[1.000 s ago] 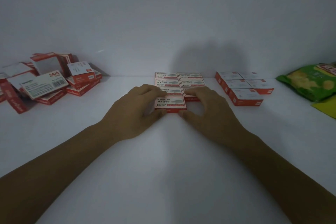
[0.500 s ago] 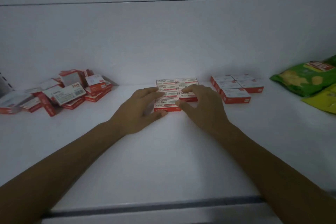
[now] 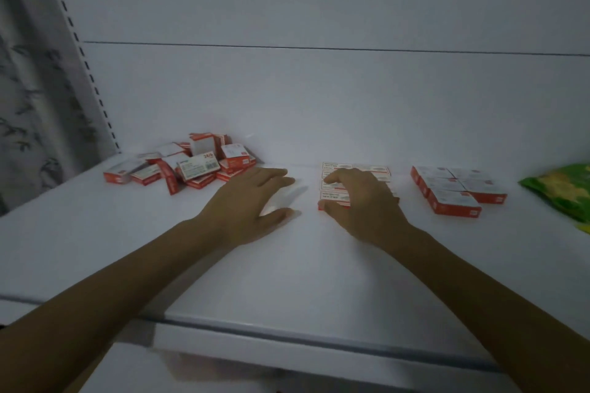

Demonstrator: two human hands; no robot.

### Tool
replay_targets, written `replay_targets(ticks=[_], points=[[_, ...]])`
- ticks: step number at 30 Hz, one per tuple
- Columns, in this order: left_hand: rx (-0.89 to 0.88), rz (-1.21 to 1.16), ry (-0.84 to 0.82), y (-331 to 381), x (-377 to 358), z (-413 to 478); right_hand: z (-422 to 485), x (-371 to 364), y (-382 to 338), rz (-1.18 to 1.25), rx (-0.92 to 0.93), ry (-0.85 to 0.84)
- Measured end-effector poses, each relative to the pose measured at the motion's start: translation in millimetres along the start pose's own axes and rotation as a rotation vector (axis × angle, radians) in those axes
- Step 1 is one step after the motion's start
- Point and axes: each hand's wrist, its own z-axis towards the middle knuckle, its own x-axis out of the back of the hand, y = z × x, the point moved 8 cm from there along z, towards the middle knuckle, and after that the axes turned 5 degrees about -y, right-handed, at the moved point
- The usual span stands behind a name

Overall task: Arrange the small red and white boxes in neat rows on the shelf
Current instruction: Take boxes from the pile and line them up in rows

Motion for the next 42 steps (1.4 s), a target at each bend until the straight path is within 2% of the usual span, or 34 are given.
replay_targets(ticks=[7, 11, 15, 18, 23, 26, 27, 29, 30, 33, 36, 42], points=[[0.27, -0.111, 0.089, -77.5, 33.0, -69.7, 28.5, -54.3, -105.0, 0.001, 0.2, -0.177], [0.35, -0.092, 0.082, -118.5, 47.1, -111.4, 38.9, -82.7, -159.1, 0.053, 0.279, -0.204], [0.424, -0.115, 0.072, -153.7, 55.8, -146.3, 57.2, -108.3, -199.3, -0.011, 0.343, -0.169], [0.437, -0.139, 0.057, -173.3, 56.9, -167.2, 84.1, -121.1, -221.6, -0.127, 0.358, -0.084], [0.359, -0.172, 0.019, -194.9, 50.2, -187.0, 121.7, -157.3, -221.3, -0.407, 0.185, -0.093], [0.281, -0.186, 0.036, -202.5, 47.7, -180.3, 114.0, -163.8, -226.4, -0.512, 0.277, -0.011], [0.261, -0.193, 0.044, -205.3, 46.5, -173.2, 109.1, -158.5, -230.1, -0.49, 0.332, 0.055], [0.213, -0.212, 0.081, -208.4, 45.9, -150.8, 96.8, -141.0, -230.3, -0.283, 0.38, 0.165], [0.182, -0.229, 0.102, -206.4, 47.0, -137.9, 92.5, -134.6, -226.3, -0.133, 0.336, 0.14], [0.074, -0.276, 0.111, -191.8, 42.3, -104.5, 82.2, -141.7, -197.7, 0.332, 0.039, -0.072], [0.002, -0.359, 0.122, -182.5, 25.4, -92.3, 71.0, -145.1, -177.5, 0.703, -0.124, -0.047], [-0.058, -0.506, 0.136, -197.1, 21.1, -93.7, 76.2, -148.8, -183.9, 0.712, -0.118, -0.102]])
